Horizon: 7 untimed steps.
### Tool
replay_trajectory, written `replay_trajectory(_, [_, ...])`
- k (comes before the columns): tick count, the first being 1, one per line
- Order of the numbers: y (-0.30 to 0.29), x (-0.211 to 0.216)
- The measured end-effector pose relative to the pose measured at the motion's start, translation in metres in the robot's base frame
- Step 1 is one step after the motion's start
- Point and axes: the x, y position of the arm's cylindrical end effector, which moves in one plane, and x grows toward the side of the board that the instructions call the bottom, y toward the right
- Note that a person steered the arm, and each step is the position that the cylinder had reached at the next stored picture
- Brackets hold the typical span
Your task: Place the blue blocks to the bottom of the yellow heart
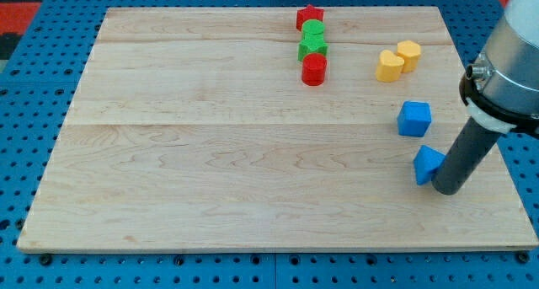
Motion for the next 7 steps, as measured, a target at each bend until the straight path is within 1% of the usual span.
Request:
replay_trajectory(4, [-0.010, -0.027])
replay_trajectory(6, [0.012, -0.023])
replay_trajectory(7, [0.012, -0.023])
